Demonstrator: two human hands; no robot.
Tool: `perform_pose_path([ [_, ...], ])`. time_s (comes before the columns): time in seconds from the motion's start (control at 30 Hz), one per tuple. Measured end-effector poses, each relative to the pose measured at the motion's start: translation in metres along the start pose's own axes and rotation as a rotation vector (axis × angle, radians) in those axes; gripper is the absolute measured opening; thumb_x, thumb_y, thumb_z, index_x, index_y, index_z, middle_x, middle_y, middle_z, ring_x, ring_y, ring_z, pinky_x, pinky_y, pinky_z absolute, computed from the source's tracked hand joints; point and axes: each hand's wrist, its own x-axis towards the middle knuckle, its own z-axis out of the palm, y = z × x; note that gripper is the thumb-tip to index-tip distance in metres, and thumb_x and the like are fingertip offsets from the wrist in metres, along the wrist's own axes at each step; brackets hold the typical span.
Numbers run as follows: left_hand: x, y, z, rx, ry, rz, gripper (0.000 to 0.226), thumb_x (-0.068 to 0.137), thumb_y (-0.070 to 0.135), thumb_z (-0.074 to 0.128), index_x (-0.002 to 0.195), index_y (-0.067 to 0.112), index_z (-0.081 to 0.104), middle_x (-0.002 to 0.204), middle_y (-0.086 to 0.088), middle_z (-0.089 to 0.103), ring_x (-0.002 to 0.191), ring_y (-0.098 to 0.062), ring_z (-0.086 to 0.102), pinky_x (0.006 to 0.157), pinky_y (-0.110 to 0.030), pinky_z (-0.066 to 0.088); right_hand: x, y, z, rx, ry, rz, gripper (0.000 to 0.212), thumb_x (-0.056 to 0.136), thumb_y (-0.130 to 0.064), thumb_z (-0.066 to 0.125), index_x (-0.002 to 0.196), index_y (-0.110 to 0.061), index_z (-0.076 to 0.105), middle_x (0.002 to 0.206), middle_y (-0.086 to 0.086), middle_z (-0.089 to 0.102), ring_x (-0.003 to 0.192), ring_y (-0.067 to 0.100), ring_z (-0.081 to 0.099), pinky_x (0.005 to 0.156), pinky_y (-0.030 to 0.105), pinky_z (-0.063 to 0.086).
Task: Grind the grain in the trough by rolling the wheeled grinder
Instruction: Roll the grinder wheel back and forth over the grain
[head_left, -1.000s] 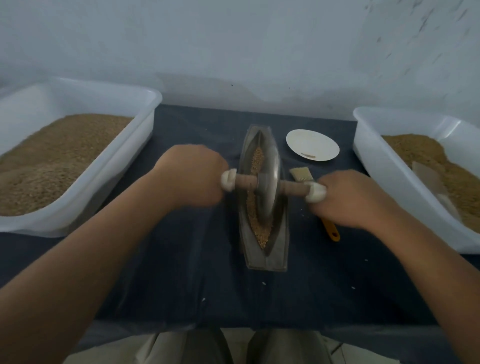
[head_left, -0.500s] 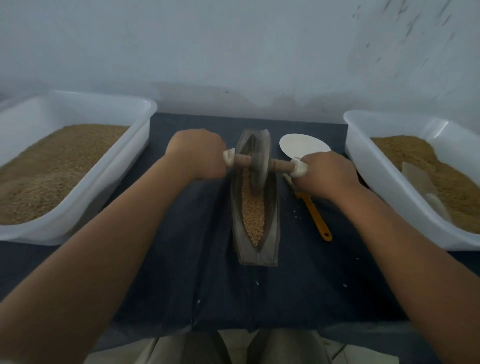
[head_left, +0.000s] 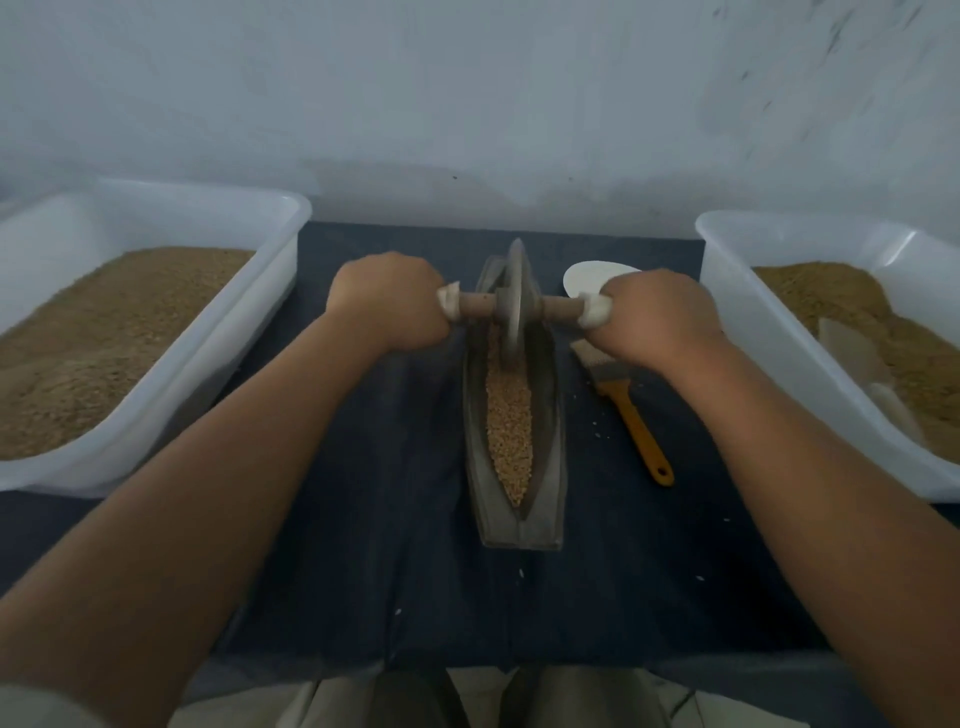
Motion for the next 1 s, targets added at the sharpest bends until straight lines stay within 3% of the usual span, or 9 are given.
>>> perform_pose_path([
  [0.17, -0.049, 0.0, 0.001, 0.062, 0.038, 0.108, 0.027, 0.084, 0.051, 0.051, 0.07, 0.028, 0.056, 0.067, 0.009, 0.057, 0.06, -0.019, 0.055, 0.055, -0.028, 0.038, -0.044, 0.011, -0.009, 0.033, -0.181, -0.071, 0.03, 0.082, -0.055, 0.057, 0.066, -0.029, 0.06, 0.064, -0.008, 0.06, 0.06, 0.012, 0.057, 0.053, 0.03, 0.044],
  [0.23, -0.088, -0.002, 0.006, 0.085, 0.162, 0.138, 0.03, 0.081, 0.054, 0.05, 0.064, 0.03, 0.049, 0.055, 0.011, 0.047, 0.047, -0.012, 0.044, 0.048, -0.023, 0.025, -0.082, 0.016, -0.018, 0.107, -0.143, -0.16, 0.019, 0.076, -0.061, 0.055, 0.072, -0.042, 0.06, 0.057, -0.013, 0.056, 0.055, 0.004, 0.053, 0.049, 0.03, 0.043],
  [0.3, -0.106, -0.007, 0.01, 0.057, 0.189, 0.132, 0.034, 0.081, 0.058, 0.048, 0.062, 0.03, 0.047, 0.052, 0.012, 0.045, 0.044, -0.01, 0.042, 0.047, -0.021, 0.023, -0.099, 0.019, -0.024, 0.16, -0.078, -0.228, 0.017, 0.067, -0.067, 0.048, 0.079, -0.058, 0.056, 0.049, -0.016, 0.05, 0.047, 0.0, 0.048, 0.043, 0.026, 0.036],
  [0.4, -0.087, -0.006, 0.012, 0.043, 0.11, 0.078, 0.034, 0.083, 0.056, 0.049, 0.063, 0.029, 0.051, 0.057, 0.011, 0.05, 0.049, -0.012, 0.047, 0.049, -0.023, 0.026, -0.074, 0.014, -0.016, 0.071, -0.108, -0.176, 0.036, 0.071, -0.07, 0.047, 0.066, -0.036, 0.059, 0.055, -0.013, 0.056, 0.053, 0.003, 0.053, 0.047, 0.027, 0.035],
  [0.5, -0.035, 0.0, 0.009, 0.047, 0.073, 0.008, 0.026, 0.082, 0.048, 0.054, 0.067, 0.026, 0.055, 0.067, 0.008, 0.055, 0.06, -0.02, 0.054, 0.056, -0.029, 0.037, -0.026, 0.008, -0.001, 0.007, -0.035, -0.064, 0.036, 0.088, -0.055, 0.054, 0.066, -0.027, 0.058, 0.062, -0.007, 0.058, 0.06, 0.015, 0.056, 0.053, 0.03, 0.04],
  [0.63, -0.003, 0.004, -0.001, 0.012, 0.031, -0.014, 0.025, 0.077, 0.048, 0.056, 0.071, 0.024, 0.061, 0.07, 0.005, 0.059, 0.062, -0.021, 0.056, 0.061, -0.032, 0.044, -0.002, -0.001, -0.004, -0.001, 0.074, -0.074, 0.031, 0.086, -0.033, 0.06, 0.06, -0.021, 0.048, 0.054, 0.0, 0.053, 0.049, 0.02, 0.05, 0.051, 0.029, 0.043],
  [0.77, -0.05, 0.0, 0.005, 0.036, 0.018, 0.054, 0.023, 0.078, 0.049, 0.053, 0.07, 0.028, 0.057, 0.066, 0.009, 0.056, 0.058, -0.016, 0.054, 0.053, -0.028, 0.038, -0.035, 0.009, -0.014, 0.006, -0.148, -0.098, 0.03, 0.083, -0.048, 0.06, 0.063, -0.026, 0.058, 0.061, -0.007, 0.06, 0.058, 0.014, 0.057, 0.052, 0.03, 0.045],
  [0.9, -0.106, -0.007, 0.011, 0.101, 0.281, 0.156, 0.039, 0.074, 0.051, 0.064, 0.055, 0.032, 0.037, 0.045, 0.013, 0.034, 0.037, -0.005, 0.03, 0.046, -0.016, 0.016, -0.076, 0.018, -0.025, 0.076, -0.273, -0.161, 0.036, 0.064, -0.069, 0.05, 0.064, -0.034, 0.061, 0.058, -0.012, 0.061, 0.058, 0.003, 0.058, 0.052, 0.031, 0.048],
  [1.0, -0.081, -0.005, 0.012, 0.056, 0.117, 0.1, 0.027, 0.078, 0.049, 0.055, 0.061, 0.029, 0.05, 0.055, 0.011, 0.048, 0.047, -0.012, 0.044, 0.048, -0.023, 0.028, -0.06, 0.015, -0.015, 0.04, -0.208, -0.112, 0.031, 0.078, -0.061, 0.061, 0.066, -0.032, 0.061, 0.062, -0.009, 0.061, 0.06, 0.008, 0.058, 0.051, 0.031, 0.045],
])
